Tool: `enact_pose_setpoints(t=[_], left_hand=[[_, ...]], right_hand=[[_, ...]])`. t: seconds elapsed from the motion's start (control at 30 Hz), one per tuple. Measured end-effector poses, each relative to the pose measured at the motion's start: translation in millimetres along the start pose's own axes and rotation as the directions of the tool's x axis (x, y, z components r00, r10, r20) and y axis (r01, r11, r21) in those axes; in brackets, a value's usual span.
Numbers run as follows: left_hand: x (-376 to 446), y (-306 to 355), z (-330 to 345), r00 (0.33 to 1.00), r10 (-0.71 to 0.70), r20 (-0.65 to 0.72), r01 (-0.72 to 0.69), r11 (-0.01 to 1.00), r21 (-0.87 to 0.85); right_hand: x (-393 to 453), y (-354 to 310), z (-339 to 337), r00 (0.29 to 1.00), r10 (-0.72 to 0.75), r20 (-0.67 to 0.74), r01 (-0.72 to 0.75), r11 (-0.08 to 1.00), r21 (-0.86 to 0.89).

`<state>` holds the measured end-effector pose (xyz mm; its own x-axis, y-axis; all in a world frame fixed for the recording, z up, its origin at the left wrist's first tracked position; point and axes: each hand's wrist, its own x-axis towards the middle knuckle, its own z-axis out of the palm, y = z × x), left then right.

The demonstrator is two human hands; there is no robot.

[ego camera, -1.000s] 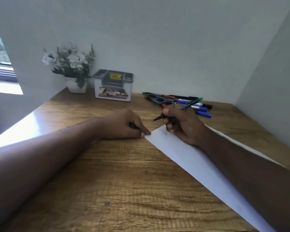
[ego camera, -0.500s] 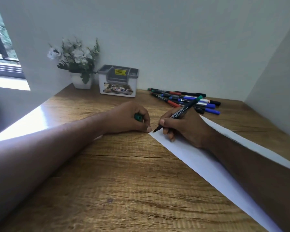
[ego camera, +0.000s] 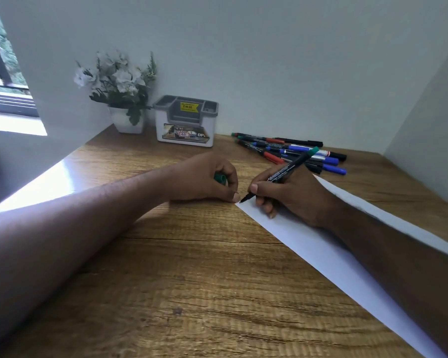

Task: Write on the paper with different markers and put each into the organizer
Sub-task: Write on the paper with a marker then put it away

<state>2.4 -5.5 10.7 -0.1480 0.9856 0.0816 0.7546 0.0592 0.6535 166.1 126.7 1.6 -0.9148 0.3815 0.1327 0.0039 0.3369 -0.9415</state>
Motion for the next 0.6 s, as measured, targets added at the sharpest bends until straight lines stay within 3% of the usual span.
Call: enact_pose_setpoints(t=[0.6], left_hand=[[1.1,-0.4,0.6,1.0,0.003,-0.003,-0.003,0.999,0.032]], right_hand=[[-2.1,-2.2,0.2,1.0,-0.016,-0.023,0.016,1.0,-0.022]])
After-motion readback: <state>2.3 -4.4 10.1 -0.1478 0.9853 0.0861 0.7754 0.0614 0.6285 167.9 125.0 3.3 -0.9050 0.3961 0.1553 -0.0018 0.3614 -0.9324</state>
